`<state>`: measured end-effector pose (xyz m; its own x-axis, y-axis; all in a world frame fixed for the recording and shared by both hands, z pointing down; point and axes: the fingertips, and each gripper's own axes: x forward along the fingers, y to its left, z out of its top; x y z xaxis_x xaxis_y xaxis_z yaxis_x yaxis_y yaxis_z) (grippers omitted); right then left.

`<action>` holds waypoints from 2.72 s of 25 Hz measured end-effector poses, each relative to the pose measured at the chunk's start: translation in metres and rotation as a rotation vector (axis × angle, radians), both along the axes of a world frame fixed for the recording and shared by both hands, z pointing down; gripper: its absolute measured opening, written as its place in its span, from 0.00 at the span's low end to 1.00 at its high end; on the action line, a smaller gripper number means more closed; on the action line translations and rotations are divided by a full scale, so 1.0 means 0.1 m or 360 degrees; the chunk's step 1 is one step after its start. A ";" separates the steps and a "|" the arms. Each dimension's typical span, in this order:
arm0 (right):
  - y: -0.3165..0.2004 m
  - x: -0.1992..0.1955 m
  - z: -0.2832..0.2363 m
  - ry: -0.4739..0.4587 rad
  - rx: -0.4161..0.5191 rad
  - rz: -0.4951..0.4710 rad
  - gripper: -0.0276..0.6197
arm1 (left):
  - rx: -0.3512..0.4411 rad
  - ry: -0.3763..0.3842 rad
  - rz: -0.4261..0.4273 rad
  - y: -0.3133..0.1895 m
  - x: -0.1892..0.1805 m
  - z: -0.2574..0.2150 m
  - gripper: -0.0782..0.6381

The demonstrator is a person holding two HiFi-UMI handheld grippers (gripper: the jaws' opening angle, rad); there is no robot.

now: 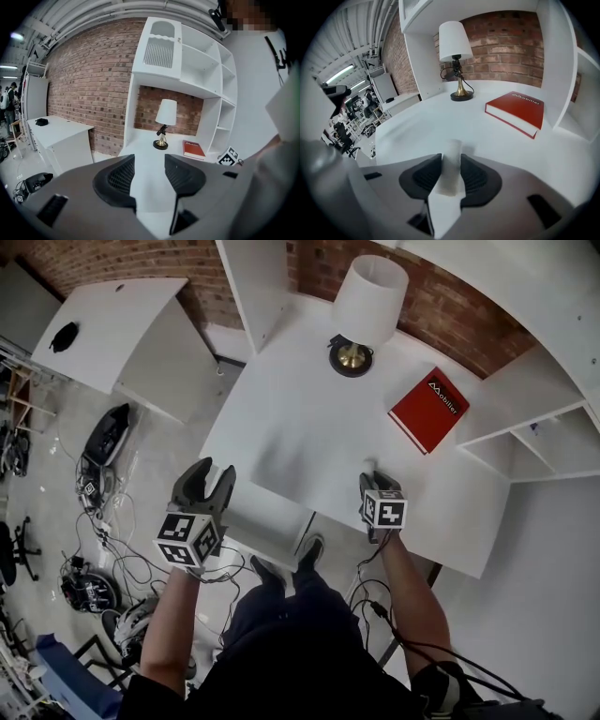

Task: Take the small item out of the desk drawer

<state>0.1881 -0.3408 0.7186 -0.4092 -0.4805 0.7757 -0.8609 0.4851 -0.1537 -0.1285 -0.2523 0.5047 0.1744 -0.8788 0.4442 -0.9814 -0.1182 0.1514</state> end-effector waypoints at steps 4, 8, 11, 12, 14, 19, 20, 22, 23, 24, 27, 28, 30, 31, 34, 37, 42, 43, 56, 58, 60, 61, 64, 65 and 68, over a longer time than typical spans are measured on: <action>-0.03 0.02 -0.02 -0.0038 0.0006 -0.0023 0.35 | 0.0005 0.0015 -0.0005 -0.08 0.10 0.01 0.39; -0.16 0.13 -0.33 -0.0113 0.0133 0.0040 0.33 | 0.0049 0.0024 0.0021 -0.17 0.21 -0.08 0.39; -0.28 0.26 -0.75 -0.0161 0.0286 0.0149 0.30 | 0.0098 0.0036 0.0046 -0.23 0.26 -0.21 0.39; -0.32 0.31 -0.92 -0.0182 0.0351 0.0186 0.29 | 0.0118 0.0042 0.0056 -0.26 0.27 -0.27 0.39; -0.39 0.38 -1.27 -0.0223 0.0489 0.0258 0.28 | 0.0162 0.0047 0.0075 -0.31 0.27 -0.39 0.39; -0.42 0.56 -2.13 -0.0278 0.0777 0.0406 0.27 | 0.0290 0.0045 0.0109 -0.40 0.20 -0.78 0.39; -0.41 0.58 -2.30 -0.0284 0.0831 0.0426 0.25 | 0.0320 0.0045 0.0113 -0.41 0.18 -0.88 0.38; -0.37 0.61 -2.65 -0.0310 0.0939 0.0465 0.17 | 0.0384 0.0046 0.0120 -0.44 0.13 -1.09 0.38; -0.35 0.62 -2.82 -0.0322 0.0995 0.0480 0.16 | 0.0419 0.0045 0.0125 -0.45 0.11 -1.20 0.38; -0.32 0.62 -3.00 -0.0327 0.1054 0.0492 0.16 | 0.0456 0.0042 0.0130 -0.47 0.09 -1.31 0.38; -0.20 0.60 -3.50 -0.0309 0.1233 0.0502 0.15 | 0.0567 0.0012 0.0159 -0.50 0.09 -1.65 0.38; -0.15 0.58 -3.66 -0.0301 0.1288 0.0498 0.15 | 0.0599 -0.0001 0.0170 -0.50 0.10 -1.76 0.38; -0.05 0.53 -3.94 -0.0287 0.1387 0.0494 0.15 | 0.0652 -0.0018 0.0190 -0.50 0.12 -1.94 0.38; 0.00 0.51 -4.07 -0.0285 0.1433 0.0494 0.15 | 0.0677 -0.0019 0.0198 -0.50 0.13 -2.02 0.37; 0.12 0.46 -4.42 -0.0291 0.1553 0.0491 0.16 | 0.0738 -0.0012 0.0210 -0.52 0.16 -2.23 0.37; 0.23 0.42 -4.68 -0.0271 0.1645 0.0473 0.20 | 0.0777 -0.0006 0.0201 -0.52 0.17 -2.37 0.37; 0.37 0.44 -4.90 -0.0242 0.1705 0.0485 0.23 | 0.0818 0.0012 0.0187 -0.52 0.18 -2.53 0.37; 0.38 0.45 -4.91 -0.0240 0.1704 0.0490 0.24 | 0.0820 0.0014 0.0193 -0.52 0.19 -2.55 0.37; 0.47 0.38 -4.90 -0.0192 0.1686 0.0459 0.22 | 0.0784 0.0037 0.0259 -0.52 0.24 -2.48 0.37; 0.48 0.38 -4.91 -0.0193 0.1695 0.0462 0.22 | 0.0786 0.0040 0.0267 -0.53 0.25 -2.48 0.37; 0.49 0.39 -4.92 -0.0194 0.1707 0.0466 0.22 | 0.0785 0.0041 0.0274 -0.53 0.26 -2.47 0.37; 0.50 0.40 -4.92 -0.0192 0.1709 0.0466 0.22 | 0.0783 0.0041 0.0277 -0.53 0.26 -2.46 0.37; 0.49 0.39 -4.91 -0.0184 0.1708 0.0464 0.22 | 0.0776 0.0047 0.0280 -0.54 0.26 -2.43 0.37; 0.49 0.39 -4.91 -0.0181 0.1708 0.0464 0.22 | 0.0774 0.0051 0.0279 -0.54 0.26 -2.43 0.37; 0.49 0.39 -4.92 -0.0174 0.1710 0.0466 0.22 | 0.0770 0.0055 0.0282 -0.56 0.26 -2.43 0.37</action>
